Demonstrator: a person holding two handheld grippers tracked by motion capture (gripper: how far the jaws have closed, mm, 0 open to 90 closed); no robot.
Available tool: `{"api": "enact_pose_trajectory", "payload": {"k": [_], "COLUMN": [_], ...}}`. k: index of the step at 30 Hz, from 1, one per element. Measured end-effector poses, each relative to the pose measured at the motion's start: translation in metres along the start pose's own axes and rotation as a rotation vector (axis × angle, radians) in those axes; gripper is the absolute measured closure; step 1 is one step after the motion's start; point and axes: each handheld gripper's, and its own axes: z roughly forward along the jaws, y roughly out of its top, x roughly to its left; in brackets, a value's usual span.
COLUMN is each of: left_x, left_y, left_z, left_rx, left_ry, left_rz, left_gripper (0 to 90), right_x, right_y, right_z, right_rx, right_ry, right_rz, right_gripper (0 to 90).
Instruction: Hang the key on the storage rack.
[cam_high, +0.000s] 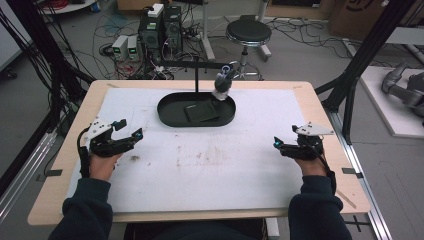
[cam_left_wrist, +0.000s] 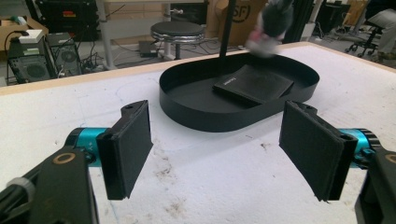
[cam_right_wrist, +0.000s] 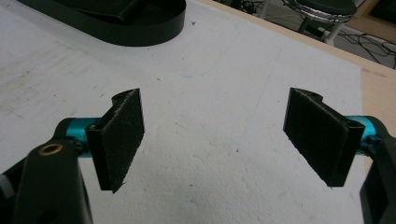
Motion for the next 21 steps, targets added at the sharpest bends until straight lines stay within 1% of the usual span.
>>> {"api": "enact_pose_trajectory", "payload": {"k": [3,6,17,21], "left_x": [0.0,0.0002,0.0022,0.0018], "left_y": [-0.0001,-0.0005,-0.0011,-0.001], "left_z": [0.0003,0.0012,0.0016,0.0016], "left_rx": [0.002,0.003,0.002,0.006], "left_ry": [-0.001,-0.002,0.003,0.003], "left_rz": [0.007,0.003,-0.005,0.002], "left_gripper": [25.0,25.0,25.0,25.0], "right_x": [0.001,0.0012,0.0008,0.0013], "right_y": [0.0001,0.0002,-0.0001,0.0], "right_z": [0.0003,0.001,0.001,0.0001], "right_rx": [0.003,0.002,0.005,0.002], "right_ry": [0.001,-0.001,-0.005,-0.004], "right_rz": [-0.005,-0.012,-0.011,-0.014], "right_gripper": [20.8,20.8,20.8,20.8]}}
